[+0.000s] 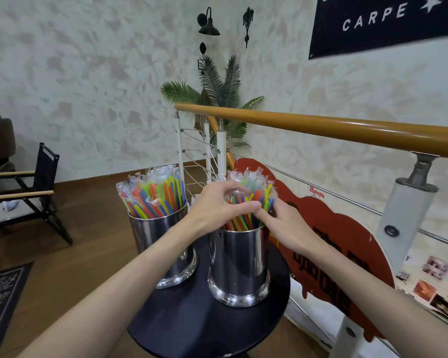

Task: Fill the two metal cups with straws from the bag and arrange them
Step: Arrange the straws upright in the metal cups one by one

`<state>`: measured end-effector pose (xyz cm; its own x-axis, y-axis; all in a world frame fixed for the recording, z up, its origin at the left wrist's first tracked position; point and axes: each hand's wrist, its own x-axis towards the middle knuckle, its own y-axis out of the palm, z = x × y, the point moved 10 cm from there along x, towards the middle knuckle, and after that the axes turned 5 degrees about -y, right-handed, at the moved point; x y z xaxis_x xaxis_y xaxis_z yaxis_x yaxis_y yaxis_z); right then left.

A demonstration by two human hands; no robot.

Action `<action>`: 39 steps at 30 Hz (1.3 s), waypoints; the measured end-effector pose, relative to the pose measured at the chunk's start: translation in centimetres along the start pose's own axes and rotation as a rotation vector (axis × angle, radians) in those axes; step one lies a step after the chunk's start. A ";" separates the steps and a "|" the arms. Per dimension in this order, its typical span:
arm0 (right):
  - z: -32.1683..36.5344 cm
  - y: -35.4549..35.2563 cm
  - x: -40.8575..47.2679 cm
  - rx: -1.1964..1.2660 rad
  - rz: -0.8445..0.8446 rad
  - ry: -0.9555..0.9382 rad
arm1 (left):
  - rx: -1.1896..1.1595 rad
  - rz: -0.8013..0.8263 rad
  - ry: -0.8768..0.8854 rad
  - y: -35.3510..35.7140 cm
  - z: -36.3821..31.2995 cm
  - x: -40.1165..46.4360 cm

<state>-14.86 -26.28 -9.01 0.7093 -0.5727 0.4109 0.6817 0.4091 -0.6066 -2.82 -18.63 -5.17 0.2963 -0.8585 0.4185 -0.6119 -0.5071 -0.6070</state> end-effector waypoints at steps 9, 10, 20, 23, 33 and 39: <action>0.6 0.4 0.7 -0.285 0.128 -0.011 | -0.014 -0.137 0.051 -0.1 -1.7 0.8; 0.4 0.4 0.7 -0.242 0.148 -0.003 | -0.014 -0.134 0.056 -0.2 -1.8 0.7; -1.0 1.8 -0.6 0.220 0.416 0.027 | -0.018 -0.059 0.099 -0.9 -0.9 0.1; -1.4 2.1 -0.3 0.231 0.387 0.055 | -0.016 -0.065 0.119 -1.0 -0.8 -0.2; -2.2 1.3 -0.1 0.111 0.221 0.052 | 0.377 -0.259 0.267 -2.9 -2.4 -2.2; -0.9 1.2 -0.1 0.020 0.179 0.024 | 0.444 -0.147 0.351 -1.8 -3.5 -2.8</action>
<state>-14.29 -26.41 -10.40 0.8152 -0.5063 0.2813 0.5488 0.5200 -0.6545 -5.07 -15.06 -2.90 0.0481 -0.7383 0.6727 -0.1943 -0.6675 -0.7188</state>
